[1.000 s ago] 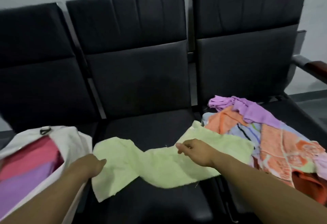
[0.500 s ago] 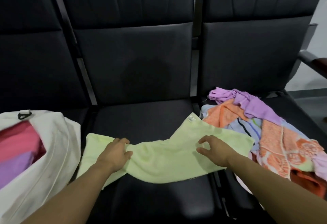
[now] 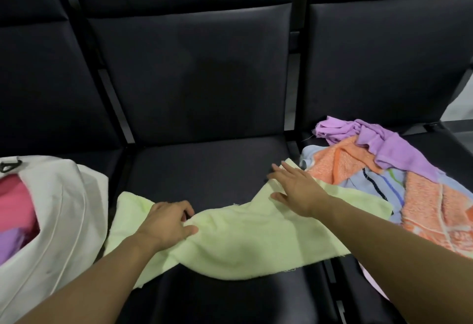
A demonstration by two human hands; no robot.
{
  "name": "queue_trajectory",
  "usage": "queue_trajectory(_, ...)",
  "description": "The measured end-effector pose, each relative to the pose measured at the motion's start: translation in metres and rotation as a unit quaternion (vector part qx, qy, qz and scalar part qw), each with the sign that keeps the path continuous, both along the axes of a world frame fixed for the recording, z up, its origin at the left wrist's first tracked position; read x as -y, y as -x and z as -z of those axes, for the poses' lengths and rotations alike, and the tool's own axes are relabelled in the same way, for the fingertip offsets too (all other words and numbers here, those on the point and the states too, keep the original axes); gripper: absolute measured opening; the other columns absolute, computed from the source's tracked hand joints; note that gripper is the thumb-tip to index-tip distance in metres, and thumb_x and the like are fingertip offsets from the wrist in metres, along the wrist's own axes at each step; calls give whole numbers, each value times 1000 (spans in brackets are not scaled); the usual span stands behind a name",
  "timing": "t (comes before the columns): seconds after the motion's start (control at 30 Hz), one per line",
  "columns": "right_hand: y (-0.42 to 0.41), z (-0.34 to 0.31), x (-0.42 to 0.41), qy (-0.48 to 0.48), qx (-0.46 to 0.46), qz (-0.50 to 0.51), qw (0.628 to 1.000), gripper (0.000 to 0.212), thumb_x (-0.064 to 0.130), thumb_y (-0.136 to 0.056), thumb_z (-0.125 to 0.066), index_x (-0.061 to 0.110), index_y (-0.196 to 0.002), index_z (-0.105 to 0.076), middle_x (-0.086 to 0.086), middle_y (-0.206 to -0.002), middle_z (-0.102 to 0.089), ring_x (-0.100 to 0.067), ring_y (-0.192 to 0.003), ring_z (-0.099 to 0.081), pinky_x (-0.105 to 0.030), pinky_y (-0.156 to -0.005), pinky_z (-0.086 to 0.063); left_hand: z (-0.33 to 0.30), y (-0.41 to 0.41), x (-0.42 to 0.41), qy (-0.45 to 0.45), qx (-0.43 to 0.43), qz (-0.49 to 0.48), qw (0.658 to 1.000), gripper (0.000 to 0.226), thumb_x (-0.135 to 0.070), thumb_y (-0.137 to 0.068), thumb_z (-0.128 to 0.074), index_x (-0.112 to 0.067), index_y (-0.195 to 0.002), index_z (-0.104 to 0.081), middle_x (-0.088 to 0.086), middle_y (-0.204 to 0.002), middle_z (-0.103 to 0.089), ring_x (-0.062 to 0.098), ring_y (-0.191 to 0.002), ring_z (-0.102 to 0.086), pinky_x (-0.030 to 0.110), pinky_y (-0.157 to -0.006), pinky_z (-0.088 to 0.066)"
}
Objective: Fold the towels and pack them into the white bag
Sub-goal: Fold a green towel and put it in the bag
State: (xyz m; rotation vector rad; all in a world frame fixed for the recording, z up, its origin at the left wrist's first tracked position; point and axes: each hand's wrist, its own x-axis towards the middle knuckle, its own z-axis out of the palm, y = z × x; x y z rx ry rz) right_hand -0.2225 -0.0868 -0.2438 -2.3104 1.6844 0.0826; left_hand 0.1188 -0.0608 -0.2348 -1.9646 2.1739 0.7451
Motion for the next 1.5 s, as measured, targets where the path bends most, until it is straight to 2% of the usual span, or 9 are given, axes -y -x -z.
queue_trajectory(0.1,-10,1,9,9,-29,-46,998,59,63,-97,-44,33,-148,-40,5,-156,-40,-18,-153,-18,-35,-119,-16,0,-4,0,-10,10,62,998,19,-49,-86,-67,-34,-87,-55,-12,-83,-63,6,-88,-51,23,-88,-40)
queue_trajectory(0.23,-19,-7,7,8,-106,-82,991,46,65,-93,-52,30,-122,-59,5,-117,-67,-19,-117,-53,-31,-98,-29,-13,-2,4,-4,-17,73,997,16,-36,-86,-62,-30,-81,-48,-12,-88,-55,7,-81,-54,26,-69,-42)
queue_trajectory(0.5,13,-40,-6,181,68,-95,976,43,54,-76,-73,25,-71,-41,12,-75,-48,-16,-69,-40,-33,-67,-35,-45,-8,0,168,-88,30,981,37,-17,-81,-70,-32,-78,-36,-11,-81,-52,12,-73,-51,32,-59,-38)
queue_trajectory(0.67,25,-66,-35,43,-7,-105,993,51,60,-78,-75,29,-69,-35,13,-67,-42,-12,-68,-39,-27,-68,-30,-50,-20,-26,-59,-66,82,993,56,-54,-75,-82,-46,-117,-47,-17,-99,-61,3,-87,-61,25,-83,-50)
queue_trajectory(0.83,23,-97,-59,-105,99,20,989,48,68,-73,-75,26,-84,-57,11,-73,-57,-7,-66,-50,-25,-64,-41,-53,-21,-41,-46,-101,51,992,32,-59,-78,-79,-38,-97,-64,-11,-77,-68,4,-69,-64,25,-75,-55)
queue_trajectory(0.97,20,-115,-62,-101,84,25,991,46,68,-83,-64,22,-82,-71,5,-80,-68,-10,-76,-61,-27,-73,-50,-58,-1,-49,-2,-108,52,993,30,-60,-83,-73,-40,-103,-63,-18,-98,-64,0,-91,-62,25,-86,-53)
queue_trajectory(1.2,13,-133,-72,-160,66,52,984,63,72,-89,-54,18,-55,-52,3,-57,-50,-10,-54,-47,-25,-61,-42,-34,46,-44,30,-85,87,992,48,-55,-90,-66,-36,-133,-56,-17,-126,-52,7,-119,-52,31,-107,-41)
queue_trajectory(1.3,21,-126,-73,-189,40,30,981,60,73,-80,-64,18,-58,-62,8,-55,-55,-7,-53,-49,-23,-58,-43,-26,48,-43,22,-26,113,993,33,-55,-95,-60,-33,-119,-63,-16,-111,-55,12,-111,-56,33,-101,-43)
queue_trajectory(1.5,31,-130,-60,-189,74,29,979,50,56,-78,-79,13,-60,-62,7,-49,-51,-6,-47,-45,-17,-52,-39,-40,32,-35,46,-107,65,991,26,-54,-100,-52,-33,-90,-64,-11,-75,-64,5,-72,-60,26,-64,-42)
